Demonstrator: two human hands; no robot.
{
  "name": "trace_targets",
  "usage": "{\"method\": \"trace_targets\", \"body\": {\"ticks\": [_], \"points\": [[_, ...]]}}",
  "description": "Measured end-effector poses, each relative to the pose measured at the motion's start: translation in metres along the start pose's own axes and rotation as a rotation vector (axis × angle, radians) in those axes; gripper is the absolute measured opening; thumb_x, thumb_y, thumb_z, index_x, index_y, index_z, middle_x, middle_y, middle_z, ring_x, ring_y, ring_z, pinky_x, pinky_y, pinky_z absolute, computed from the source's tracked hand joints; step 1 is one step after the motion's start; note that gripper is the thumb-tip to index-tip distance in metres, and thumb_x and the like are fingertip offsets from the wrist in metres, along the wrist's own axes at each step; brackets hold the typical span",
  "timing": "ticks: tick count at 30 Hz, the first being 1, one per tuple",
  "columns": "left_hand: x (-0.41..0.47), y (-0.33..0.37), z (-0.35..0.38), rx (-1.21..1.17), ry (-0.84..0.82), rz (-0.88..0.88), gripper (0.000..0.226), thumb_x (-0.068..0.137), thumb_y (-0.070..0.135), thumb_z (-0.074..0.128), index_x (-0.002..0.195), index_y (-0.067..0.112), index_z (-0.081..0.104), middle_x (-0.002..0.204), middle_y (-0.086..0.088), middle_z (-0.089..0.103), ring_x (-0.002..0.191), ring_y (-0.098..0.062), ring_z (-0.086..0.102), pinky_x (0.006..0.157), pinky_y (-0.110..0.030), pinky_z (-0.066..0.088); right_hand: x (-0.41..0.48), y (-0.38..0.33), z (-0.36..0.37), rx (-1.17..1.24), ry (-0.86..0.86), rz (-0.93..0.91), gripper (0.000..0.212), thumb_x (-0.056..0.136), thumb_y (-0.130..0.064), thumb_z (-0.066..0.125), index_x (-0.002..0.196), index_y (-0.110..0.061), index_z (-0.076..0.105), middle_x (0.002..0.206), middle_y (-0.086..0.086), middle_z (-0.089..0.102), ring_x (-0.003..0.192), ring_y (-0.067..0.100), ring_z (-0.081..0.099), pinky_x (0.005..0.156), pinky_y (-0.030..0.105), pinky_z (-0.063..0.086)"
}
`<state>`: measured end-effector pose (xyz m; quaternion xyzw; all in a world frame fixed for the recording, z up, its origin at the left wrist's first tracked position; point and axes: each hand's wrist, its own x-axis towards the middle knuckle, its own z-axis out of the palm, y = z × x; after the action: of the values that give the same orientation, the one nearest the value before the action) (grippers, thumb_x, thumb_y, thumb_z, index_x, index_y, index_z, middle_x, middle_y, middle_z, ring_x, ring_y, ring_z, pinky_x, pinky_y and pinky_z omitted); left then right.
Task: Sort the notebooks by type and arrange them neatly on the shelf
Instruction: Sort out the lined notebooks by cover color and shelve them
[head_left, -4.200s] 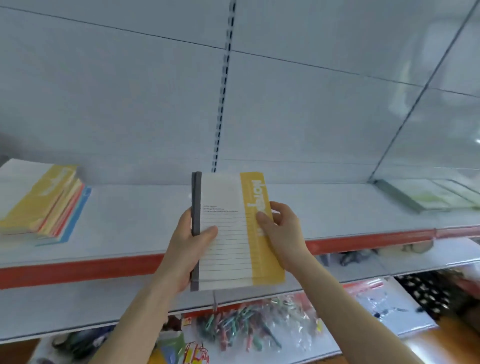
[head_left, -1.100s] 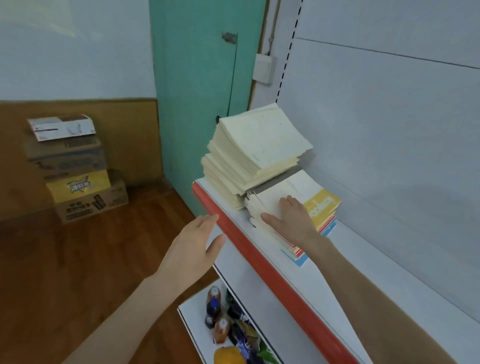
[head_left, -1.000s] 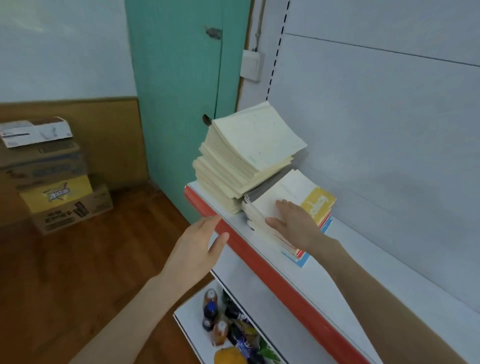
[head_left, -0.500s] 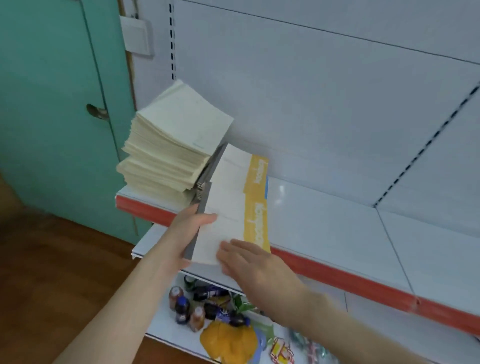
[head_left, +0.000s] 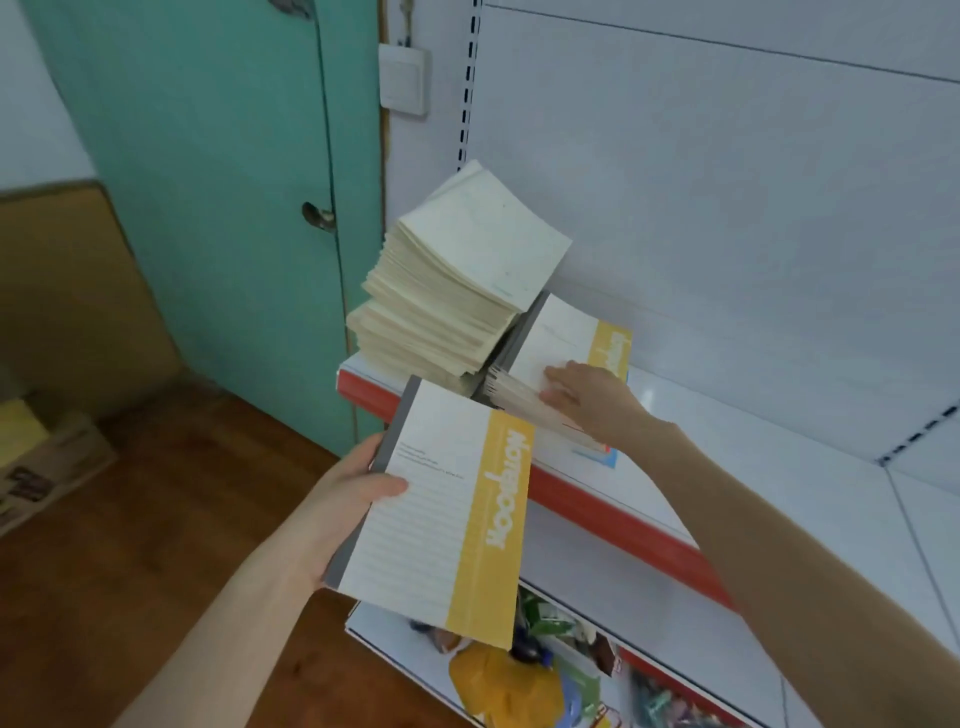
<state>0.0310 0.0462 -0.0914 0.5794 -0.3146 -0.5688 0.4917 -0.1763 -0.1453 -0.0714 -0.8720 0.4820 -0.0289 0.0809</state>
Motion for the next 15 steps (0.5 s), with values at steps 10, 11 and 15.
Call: {"method": "trace_targets", "body": {"ticks": [10, 11, 15], "points": [[0.003, -0.008, 0.032, -0.056, -0.014, 0.007, 0.029, 0.092, 0.014, 0.05, 0.114, 0.031, 0.057, 0.097, -0.003, 0.073, 0.091, -0.025, 0.068, 0.075, -0.041, 0.051, -0.059, 0.001, -0.018, -0.318, 0.208, -0.084, 0.032, 0.084, 0.007, 0.049, 0.114, -0.003, 0.045, 0.08, 0.008, 0.061, 0.066, 0.026, 0.052, 0.057, 0.034, 0.042], [0.003, -0.009, 0.036, -0.071, -0.016, 0.0, 0.026, 0.093, 0.022, 0.05, 0.116, 0.032, 0.057, 0.098, -0.003, 0.072, 0.093, -0.026, 0.067, 0.077, -0.043, 0.051, -0.069, -0.002, -0.019, -0.325, 0.299, -0.132, 0.032, 0.074, 0.008, 0.061, 0.103, -0.003, 0.052, 0.066, 0.006, 0.059, 0.054, 0.024, 0.048, 0.045, 0.031, 0.037], [0.004, -0.007, 0.05, -0.111, -0.071, 0.02, 0.029, 0.092, 0.047, 0.04, 0.108, 0.033, 0.059, 0.09, 0.002, 0.073, 0.085, -0.017, 0.069, 0.068, -0.037, 0.052, -0.134, -0.044, 0.008, -0.247, 0.42, -0.502, 0.018, 0.063, -0.005, 0.076, 0.069, -0.012, 0.06, 0.05, -0.004, 0.047, 0.04, 0.016, 0.045, 0.036, 0.022, 0.027]]}}
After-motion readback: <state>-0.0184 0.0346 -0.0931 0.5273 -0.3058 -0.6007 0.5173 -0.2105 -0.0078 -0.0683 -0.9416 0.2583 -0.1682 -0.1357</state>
